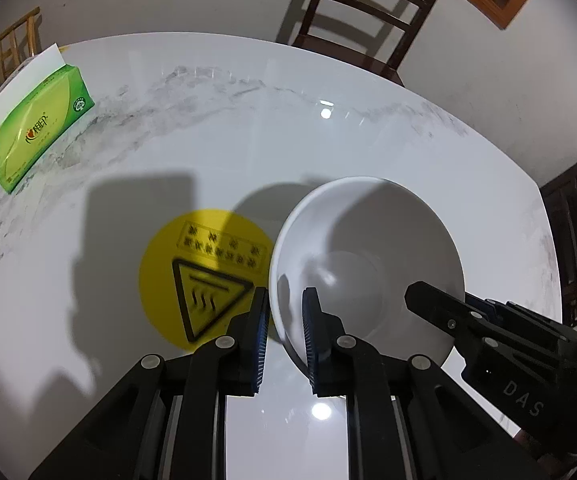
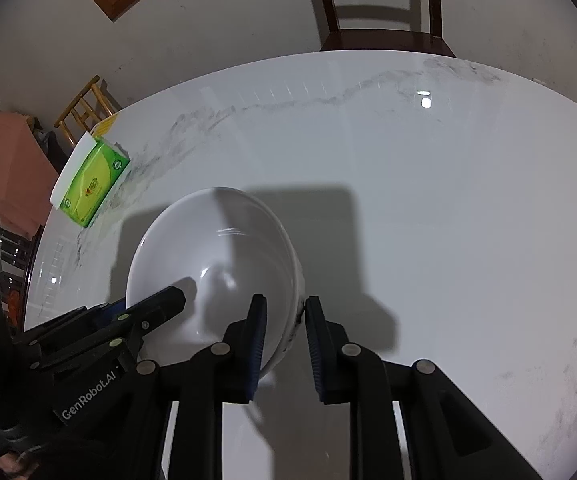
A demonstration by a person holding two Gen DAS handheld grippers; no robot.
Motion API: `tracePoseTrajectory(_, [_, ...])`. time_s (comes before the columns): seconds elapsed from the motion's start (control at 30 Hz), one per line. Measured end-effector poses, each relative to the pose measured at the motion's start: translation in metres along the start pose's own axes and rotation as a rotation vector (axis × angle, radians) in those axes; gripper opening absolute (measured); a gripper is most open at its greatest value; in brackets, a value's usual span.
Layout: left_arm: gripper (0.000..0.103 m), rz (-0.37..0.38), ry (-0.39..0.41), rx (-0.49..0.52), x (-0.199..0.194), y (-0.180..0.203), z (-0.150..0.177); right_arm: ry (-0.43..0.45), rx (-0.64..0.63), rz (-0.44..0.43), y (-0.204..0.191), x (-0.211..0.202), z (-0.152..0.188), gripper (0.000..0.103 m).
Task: Organize plates and bowls
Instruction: 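Close the left gripper on the small white bowl rim and lift, then carry the small white bowl over the pink bowl with the left gripper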
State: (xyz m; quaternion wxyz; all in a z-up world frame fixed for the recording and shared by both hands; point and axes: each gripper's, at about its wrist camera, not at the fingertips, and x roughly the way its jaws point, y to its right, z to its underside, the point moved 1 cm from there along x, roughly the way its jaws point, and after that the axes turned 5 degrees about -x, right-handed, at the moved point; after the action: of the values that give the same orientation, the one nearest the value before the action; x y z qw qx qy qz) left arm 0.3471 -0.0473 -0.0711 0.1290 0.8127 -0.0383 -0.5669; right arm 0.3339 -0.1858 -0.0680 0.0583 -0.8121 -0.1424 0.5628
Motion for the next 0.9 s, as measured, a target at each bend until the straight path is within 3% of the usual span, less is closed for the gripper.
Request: tracePoseTrajectory(0.9, [0.014, 0.034, 0.056, 0.122, -0.096, 0.059, 0.091, 0.104, 0.016, 0.053, -0.003, -0.130, 0.090, 0.020])
